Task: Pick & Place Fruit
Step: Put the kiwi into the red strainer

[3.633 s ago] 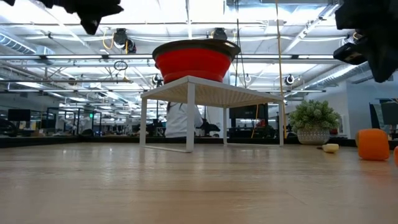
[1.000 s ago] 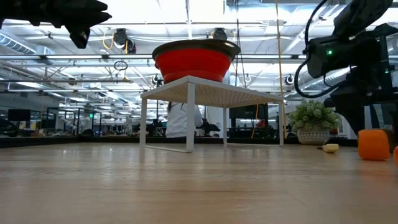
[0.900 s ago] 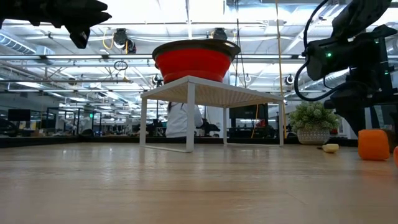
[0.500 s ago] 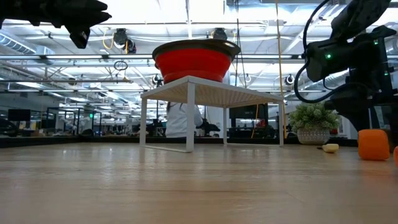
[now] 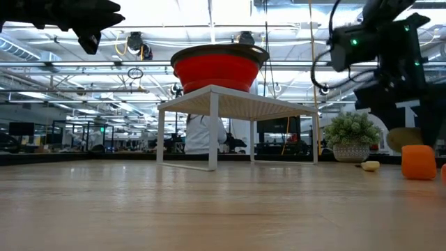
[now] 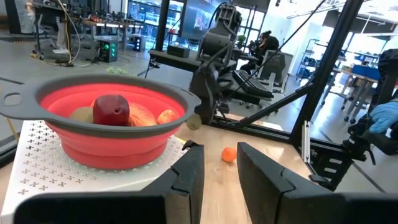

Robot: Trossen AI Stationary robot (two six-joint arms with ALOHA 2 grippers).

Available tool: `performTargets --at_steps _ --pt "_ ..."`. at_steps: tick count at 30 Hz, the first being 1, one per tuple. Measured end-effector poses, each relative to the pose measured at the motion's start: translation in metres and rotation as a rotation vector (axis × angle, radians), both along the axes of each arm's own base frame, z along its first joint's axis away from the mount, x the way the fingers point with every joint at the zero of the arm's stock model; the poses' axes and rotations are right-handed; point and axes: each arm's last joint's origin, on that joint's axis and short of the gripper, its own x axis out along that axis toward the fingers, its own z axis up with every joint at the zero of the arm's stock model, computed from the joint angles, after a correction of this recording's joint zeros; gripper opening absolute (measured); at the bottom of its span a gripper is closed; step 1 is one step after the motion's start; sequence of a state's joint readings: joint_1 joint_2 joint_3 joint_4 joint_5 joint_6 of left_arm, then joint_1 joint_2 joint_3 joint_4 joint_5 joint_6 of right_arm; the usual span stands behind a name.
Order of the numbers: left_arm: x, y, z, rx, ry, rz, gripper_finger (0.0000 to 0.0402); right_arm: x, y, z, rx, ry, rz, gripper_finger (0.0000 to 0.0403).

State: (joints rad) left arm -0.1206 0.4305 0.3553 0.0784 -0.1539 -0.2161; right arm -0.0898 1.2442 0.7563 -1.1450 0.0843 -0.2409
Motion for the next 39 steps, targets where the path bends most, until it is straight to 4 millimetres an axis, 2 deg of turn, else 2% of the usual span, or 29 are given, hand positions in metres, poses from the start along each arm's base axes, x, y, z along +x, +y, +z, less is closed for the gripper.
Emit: performTargets --at_steps 7,18,26,32,39 --pt "0.0 -0.001 0.0 0.0 0.0 -0.023 0.0093 0.02 0.005 0.021 0.215 -0.149 -0.201 0.0208" --pt "0.0 -0.001 0.0 -0.015 -0.001 -0.023 0.0093 0.049 0.018 0.036 0.847 -0.339 -0.354 0.0209" --pt "0.0 -0.001 0.0 -0.028 -0.002 -0.023 0.0093 0.072 0.022 0.056 1.205 -0.449 -0.331 0.021" --pt "0.0 -0.001 0.0 -0.029 -0.002 -0.023 0.0093 0.089 0.021 0.078 1.346 -0.568 -0.289 0.021" --pt "0.0 -0.001 0.0 -0.023 -0.001 -0.023 0.0093 0.101 0.02 0.114 1.453 -0.803 -0.164 0.021"
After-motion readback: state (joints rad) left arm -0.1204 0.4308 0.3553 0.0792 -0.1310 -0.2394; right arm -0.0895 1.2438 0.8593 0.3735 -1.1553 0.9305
